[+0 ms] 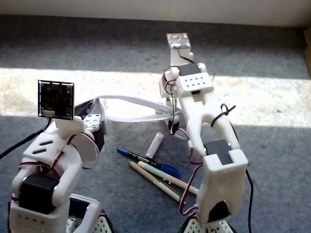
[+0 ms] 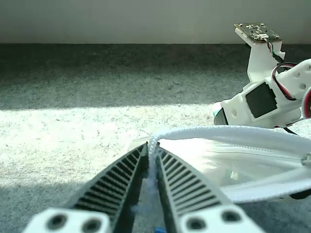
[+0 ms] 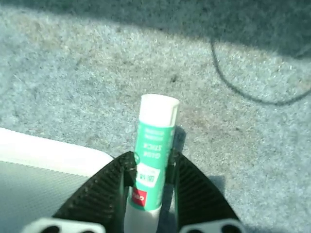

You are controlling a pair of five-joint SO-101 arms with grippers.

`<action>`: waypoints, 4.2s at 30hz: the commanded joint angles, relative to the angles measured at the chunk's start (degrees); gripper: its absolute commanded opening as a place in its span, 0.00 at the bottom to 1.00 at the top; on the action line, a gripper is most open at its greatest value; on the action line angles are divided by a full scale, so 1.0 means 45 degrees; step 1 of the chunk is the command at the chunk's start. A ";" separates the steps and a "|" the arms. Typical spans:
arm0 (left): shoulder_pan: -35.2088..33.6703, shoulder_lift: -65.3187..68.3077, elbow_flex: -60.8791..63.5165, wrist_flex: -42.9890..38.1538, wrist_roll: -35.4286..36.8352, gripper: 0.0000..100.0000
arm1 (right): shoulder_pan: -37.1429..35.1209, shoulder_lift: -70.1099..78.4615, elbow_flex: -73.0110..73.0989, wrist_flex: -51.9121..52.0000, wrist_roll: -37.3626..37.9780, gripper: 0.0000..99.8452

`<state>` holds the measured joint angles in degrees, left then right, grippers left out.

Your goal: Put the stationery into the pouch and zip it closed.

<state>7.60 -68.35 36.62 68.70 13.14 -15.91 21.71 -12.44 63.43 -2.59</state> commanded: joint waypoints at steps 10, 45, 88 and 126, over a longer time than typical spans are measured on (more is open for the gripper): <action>-0.0654 -0.0205 0.0596 -0.0821 -0.0195 0.01 | 0.0166 -0.0850 -0.0088 -0.0303 -0.0137 0.01; -0.1612 0.5011 -0.1162 -0.1016 -0.0098 0.01 | 0.0498 -0.5363 -0.0107 0.2159 -0.0137 0.01; -0.1612 0.5031 -0.1104 -0.0918 -0.0176 0.01 | -0.2374 -1.1634 -0.0127 0.0908 -0.0039 0.01; -0.1631 0.5031 -0.1084 -0.0938 -0.0195 0.01 | -0.6027 -1.5404 1.1263 -1.0208 0.4806 0.01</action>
<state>1.27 -48.13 31.34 64.66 12.70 -40.70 -44.31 36.62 20.79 16.13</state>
